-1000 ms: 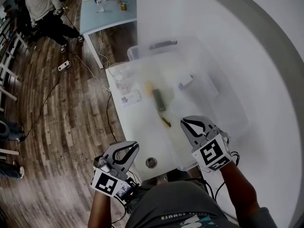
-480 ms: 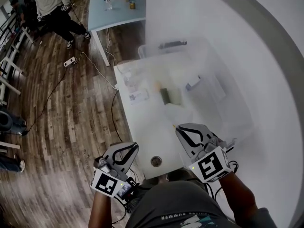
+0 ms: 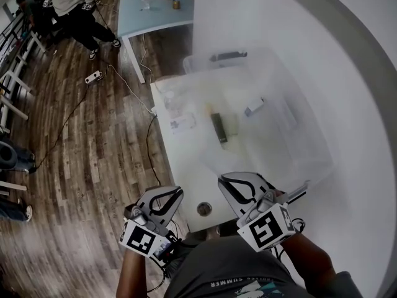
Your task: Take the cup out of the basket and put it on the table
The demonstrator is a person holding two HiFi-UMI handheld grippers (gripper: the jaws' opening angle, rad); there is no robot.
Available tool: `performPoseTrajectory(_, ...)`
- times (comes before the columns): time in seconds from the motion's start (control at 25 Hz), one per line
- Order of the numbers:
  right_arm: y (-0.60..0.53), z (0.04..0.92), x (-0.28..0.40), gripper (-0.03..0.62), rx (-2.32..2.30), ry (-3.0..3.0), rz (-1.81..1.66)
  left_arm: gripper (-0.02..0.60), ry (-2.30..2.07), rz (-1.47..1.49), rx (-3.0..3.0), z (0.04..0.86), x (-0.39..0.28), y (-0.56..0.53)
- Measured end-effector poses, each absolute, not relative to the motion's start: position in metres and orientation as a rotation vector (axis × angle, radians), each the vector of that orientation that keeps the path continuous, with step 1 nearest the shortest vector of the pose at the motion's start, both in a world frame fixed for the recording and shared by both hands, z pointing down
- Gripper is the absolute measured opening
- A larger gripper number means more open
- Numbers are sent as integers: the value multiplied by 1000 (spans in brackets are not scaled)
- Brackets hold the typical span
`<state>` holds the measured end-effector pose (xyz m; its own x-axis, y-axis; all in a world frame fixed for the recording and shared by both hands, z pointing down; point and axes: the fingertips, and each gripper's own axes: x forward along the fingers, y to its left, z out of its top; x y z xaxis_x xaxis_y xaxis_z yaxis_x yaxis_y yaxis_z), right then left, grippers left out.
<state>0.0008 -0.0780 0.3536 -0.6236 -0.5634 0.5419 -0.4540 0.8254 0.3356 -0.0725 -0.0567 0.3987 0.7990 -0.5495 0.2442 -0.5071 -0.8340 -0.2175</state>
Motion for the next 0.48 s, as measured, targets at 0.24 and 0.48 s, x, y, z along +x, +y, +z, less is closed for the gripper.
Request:
performPoseTrajectory(0.24,-62,367,-9,25,686,-2376,-183,17,809,-485,-2848,406,-65,-53)
performPoseTrajectory(0.48,-48,397,-16,25,628,-2368,-132,17,794,-510,-2849,411,-60,-51)
